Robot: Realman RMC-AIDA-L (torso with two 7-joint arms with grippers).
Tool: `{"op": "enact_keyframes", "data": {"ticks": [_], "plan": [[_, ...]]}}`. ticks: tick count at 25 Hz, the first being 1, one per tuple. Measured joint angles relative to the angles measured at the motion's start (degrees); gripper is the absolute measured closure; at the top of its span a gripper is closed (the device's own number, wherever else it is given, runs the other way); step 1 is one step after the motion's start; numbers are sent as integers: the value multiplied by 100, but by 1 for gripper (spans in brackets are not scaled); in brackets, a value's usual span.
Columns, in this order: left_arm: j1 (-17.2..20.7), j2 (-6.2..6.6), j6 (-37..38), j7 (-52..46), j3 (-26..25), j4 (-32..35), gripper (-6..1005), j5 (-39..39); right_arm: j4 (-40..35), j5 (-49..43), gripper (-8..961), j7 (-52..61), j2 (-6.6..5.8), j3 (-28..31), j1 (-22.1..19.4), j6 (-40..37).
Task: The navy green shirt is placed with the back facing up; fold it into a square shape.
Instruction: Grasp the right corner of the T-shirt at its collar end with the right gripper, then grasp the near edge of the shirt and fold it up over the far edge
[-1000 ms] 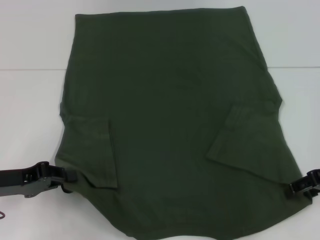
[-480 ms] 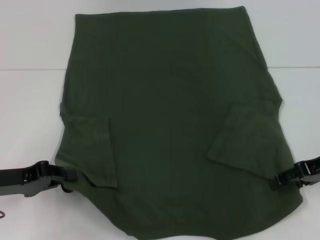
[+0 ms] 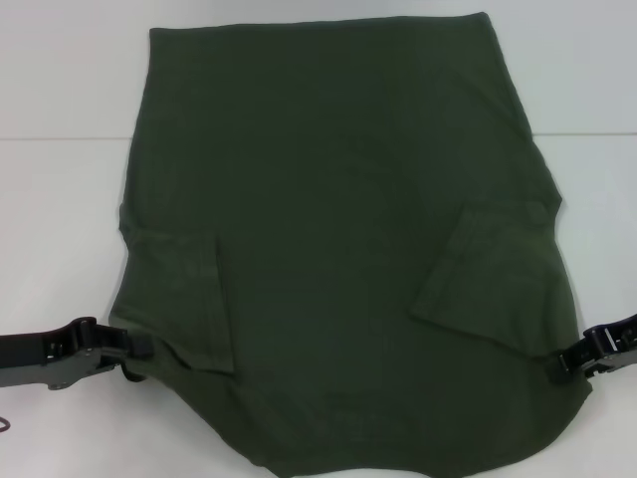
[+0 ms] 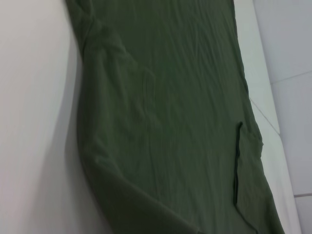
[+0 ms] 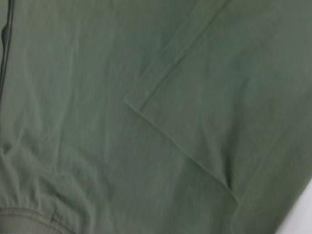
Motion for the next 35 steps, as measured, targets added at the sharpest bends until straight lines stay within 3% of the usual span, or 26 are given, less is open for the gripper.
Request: {"op": "enact_keyframes", "data": {"ticks": [12, 25, 35], "plan": [[8, 19, 14, -7, 0, 0, 962, 0, 0, 24, 847, 13, -34, 37, 10, 4], [154, 297, 681, 205, 43, 49, 962, 62, -57, 70, 897, -71, -138, 438, -175, -768], [578, 417, 1384, 382, 36, 237, 961, 118, -334, 76, 894, -233, -64, 651, -559, -1637]]}}
